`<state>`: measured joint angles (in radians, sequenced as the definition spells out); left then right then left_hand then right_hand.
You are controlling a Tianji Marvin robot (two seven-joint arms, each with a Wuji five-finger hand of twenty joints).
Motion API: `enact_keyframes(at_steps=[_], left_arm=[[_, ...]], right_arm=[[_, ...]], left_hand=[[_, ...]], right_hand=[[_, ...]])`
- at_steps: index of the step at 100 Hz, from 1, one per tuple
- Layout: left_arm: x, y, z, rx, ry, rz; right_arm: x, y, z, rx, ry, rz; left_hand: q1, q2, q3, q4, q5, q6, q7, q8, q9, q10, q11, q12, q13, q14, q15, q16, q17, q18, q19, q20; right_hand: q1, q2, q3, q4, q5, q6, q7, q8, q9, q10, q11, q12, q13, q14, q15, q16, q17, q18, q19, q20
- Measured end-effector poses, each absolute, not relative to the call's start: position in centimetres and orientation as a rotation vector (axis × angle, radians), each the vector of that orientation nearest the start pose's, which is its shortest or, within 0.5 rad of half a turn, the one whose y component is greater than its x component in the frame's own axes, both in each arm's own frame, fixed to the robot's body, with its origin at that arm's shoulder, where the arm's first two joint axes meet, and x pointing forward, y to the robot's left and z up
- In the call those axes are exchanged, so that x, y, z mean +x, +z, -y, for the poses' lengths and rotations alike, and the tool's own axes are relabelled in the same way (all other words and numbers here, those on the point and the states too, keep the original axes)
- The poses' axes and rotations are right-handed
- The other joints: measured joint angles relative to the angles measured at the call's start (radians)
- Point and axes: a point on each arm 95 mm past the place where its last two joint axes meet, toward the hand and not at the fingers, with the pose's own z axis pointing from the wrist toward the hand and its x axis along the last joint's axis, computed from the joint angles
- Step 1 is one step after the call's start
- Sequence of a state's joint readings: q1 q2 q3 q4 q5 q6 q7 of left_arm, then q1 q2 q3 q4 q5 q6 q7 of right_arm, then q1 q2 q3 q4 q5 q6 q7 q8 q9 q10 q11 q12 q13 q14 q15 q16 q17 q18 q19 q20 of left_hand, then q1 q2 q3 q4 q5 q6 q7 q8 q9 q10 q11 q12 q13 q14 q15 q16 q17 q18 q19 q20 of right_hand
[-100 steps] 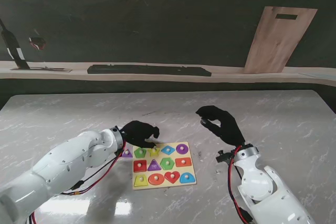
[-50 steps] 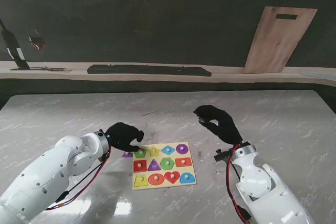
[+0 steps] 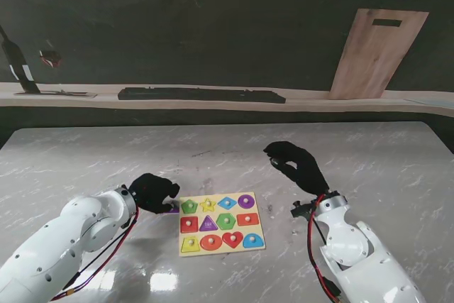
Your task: Fit puzzle pieces into a puzzle board
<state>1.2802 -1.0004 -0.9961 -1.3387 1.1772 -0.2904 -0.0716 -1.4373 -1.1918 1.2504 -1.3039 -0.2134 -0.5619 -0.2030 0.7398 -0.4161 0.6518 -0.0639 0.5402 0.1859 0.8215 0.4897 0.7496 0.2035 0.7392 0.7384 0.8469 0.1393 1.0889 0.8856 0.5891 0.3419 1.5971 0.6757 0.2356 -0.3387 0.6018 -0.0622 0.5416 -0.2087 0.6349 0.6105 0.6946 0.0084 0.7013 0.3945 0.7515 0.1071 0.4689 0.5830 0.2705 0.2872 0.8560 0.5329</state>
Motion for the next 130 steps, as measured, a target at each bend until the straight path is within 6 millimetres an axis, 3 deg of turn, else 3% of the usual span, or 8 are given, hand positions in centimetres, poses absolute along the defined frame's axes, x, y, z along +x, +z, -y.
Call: enact_keyframes(at_steps=[29,44,98,101,130], left_arm=[[44.8,-36.1,-0.5,-0.841,-1.264,-2.003],[45.1,-36.5,-0.7,-0.856,-1.259,-1.991],[45.4,-37.2,-0.7,-0.878,-1.260,-1.997],[45.4,-37.2,-0.7,-0.879,-1.259,-1.998],[45.5,-37.2,-0.4,-0.884,-1.255,-2.009]], right_arm=[[43.3,-32.1,2.2,-1.731,-2.723,0.847],[43.3,-32.0,2.1,-1.730,-2.723,0.847],[43.4,-32.0,2.1,-1.731,-2.722,0.850],[43.4,-32.0,2.1,-1.731,-2.722,0.850],[43.4,-32.0,2.1,-1.731,-2.724,0.849]], left_hand=[[0.000,-0.055,0.041,0.000,0.000,0.013,0.038,-0.016,0.038,0.001,0.012,-0.031,0.026,-0.009,0.000,-0.006,0.050,0.000,0.017,0.000],[0.024,-0.075,0.041,0.000,0.001,0.013,0.079,-0.029,0.069,0.001,0.039,0.029,0.043,-0.013,0.003,-0.013,0.066,0.000,0.034,0.000],[0.053,-0.084,0.035,0.000,0.001,-0.001,0.112,-0.039,0.069,-0.001,0.047,0.049,0.043,-0.013,0.004,-0.023,0.062,0.000,0.034,0.000],[0.054,-0.084,0.031,-0.021,0.001,-0.004,0.119,-0.042,0.069,-0.001,0.047,0.050,0.043,-0.013,0.004,-0.023,0.061,0.000,0.034,0.000],[0.111,-0.071,-0.008,-0.021,0.020,-0.033,0.183,-0.051,0.088,-0.001,0.036,0.050,0.043,-0.013,0.004,-0.023,0.060,0.000,0.034,0.000]], right_hand=[[0.000,0.000,0.000,0.000,0.000,0.000,0.000,0.000,0.000,0.000,0.000,0.000,0.000,0.000,0.000,0.000,0.000,0.000,0.000,0.000],[0.000,0.000,0.000,0.000,0.000,0.000,0.000,0.000,0.000,0.000,0.000,0.000,0.000,0.000,0.000,0.000,0.000,0.000,0.000,0.000],[0.000,0.000,0.000,0.000,0.000,0.000,0.000,0.000,0.000,0.000,0.000,0.000,0.000,0.000,0.001,0.000,0.000,0.000,0.001,0.000],[0.000,0.000,0.000,0.000,0.000,0.000,0.000,0.000,0.000,0.000,0.000,0.000,0.000,0.000,0.001,0.000,0.000,0.000,0.001,0.000],[0.000,0.000,0.000,0.000,0.000,0.001,0.000,0.000,0.000,0.000,0.001,0.000,0.000,0.000,0.007,0.000,0.000,0.000,0.001,0.000]])
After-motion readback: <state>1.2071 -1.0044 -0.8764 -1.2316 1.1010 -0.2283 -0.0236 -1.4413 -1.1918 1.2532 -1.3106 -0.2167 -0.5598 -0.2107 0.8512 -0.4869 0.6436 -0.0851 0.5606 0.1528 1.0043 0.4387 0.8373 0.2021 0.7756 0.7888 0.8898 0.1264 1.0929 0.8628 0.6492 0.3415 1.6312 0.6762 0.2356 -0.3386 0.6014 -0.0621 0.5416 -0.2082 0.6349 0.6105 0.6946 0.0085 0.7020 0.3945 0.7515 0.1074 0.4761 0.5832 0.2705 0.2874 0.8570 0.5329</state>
